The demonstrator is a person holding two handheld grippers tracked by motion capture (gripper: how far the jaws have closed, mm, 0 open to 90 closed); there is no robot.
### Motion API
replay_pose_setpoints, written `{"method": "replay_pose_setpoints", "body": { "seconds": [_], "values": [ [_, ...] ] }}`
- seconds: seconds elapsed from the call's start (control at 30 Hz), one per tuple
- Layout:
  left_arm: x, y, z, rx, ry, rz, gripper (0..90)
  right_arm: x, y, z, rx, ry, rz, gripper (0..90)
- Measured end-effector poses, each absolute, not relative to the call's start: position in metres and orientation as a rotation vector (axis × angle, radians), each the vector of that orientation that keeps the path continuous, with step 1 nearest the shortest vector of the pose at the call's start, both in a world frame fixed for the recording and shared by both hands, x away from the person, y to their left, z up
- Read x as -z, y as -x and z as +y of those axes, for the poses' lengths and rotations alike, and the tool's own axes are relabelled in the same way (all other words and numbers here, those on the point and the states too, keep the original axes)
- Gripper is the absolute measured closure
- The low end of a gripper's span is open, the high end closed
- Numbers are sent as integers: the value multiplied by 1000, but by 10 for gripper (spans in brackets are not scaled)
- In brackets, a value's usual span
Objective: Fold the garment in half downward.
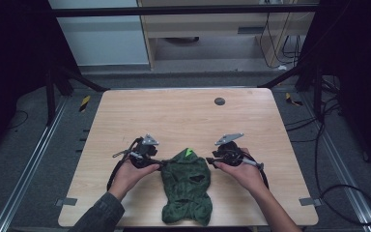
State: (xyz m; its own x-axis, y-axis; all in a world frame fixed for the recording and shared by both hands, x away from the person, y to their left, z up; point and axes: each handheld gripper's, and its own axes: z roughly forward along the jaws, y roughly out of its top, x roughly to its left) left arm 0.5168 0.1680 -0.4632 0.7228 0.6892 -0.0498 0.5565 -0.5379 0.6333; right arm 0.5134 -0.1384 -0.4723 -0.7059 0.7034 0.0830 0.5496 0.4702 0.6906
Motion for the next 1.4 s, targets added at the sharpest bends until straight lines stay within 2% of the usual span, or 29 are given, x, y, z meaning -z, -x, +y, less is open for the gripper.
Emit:
{"method": "replay_pose_setpoints", "body": {
  "seconds": [0.3, 0.6, 0.83, 1.07, 1.17, 1.27, 1.4],
  "values": [
    [474, -516, 167, -271, -2330, 944, 310, 482, -517, -119, -1040, -1053, 2571, 528],
    [483, -514, 167, -247, -2336, 953, 326, 488, -517, -109, -1009, -1030, 2603, 528],
    [485, -511, 165, -222, -2334, 938, 424, 490, -515, -105, -997, -1026, 2616, 566],
    [485, -506, 161, -165, -2341, 879, 687, 490, -512, -103, -1007, -991, 2639, 714],
    [485, -506, 160, -144, -2344, 872, 758, 490, -511, -102, -1017, -977, 2657, 785],
    [484, -506, 160, -137, -2348, 872, 796, 490, -511, -102, -1021, -966, 2671, 833],
    [481, -508, 161, -134, -2343, 876, 812, 487, -512, -103, -1016, -956, 2680, 845]
  ]
}}
